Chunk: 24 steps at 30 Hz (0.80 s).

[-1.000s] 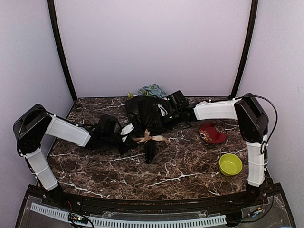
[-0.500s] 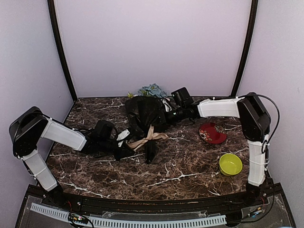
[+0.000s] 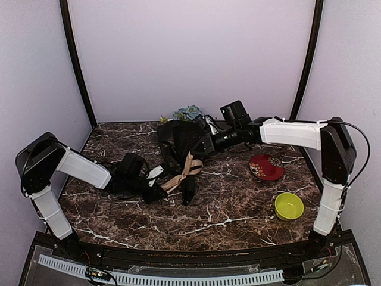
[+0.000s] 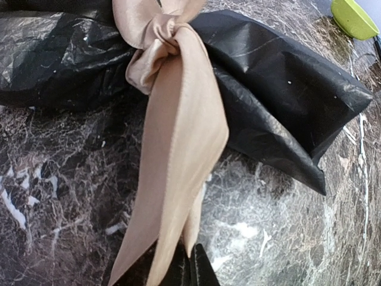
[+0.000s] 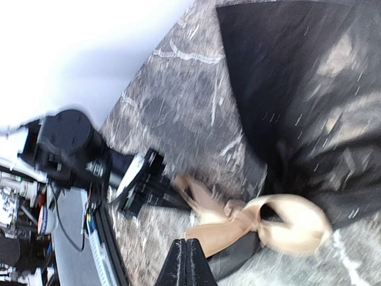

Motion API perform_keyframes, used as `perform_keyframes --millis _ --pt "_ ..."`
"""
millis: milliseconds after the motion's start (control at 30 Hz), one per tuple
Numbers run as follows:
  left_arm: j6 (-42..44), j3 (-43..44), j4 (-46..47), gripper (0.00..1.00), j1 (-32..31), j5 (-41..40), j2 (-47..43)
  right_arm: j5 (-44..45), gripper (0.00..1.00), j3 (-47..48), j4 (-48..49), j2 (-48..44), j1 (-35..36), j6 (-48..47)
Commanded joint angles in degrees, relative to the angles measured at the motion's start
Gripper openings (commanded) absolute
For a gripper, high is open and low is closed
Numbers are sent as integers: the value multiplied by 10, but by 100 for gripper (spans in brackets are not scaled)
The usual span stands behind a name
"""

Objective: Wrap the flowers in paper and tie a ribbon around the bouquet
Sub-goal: Tie the half-tied ribbon around the folded bouquet.

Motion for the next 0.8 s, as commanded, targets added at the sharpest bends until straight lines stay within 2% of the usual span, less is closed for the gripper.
perform_keyframes --millis 0,233,500,767 --pt "3 15 -23 0 -3 -11 6 -1 0 -60 -50 -47 7 -32" --pt "2 25 -37 0 -2 -23 12 51 0 -142 -83 -74 -11 -30" --pt "11 26 -53 0 0 -25 13 86 0 -237 -56 -105 -62 4" --pt "14 27 -59 0 6 -26 10 95 0 -284 -33 -92 -84 16"
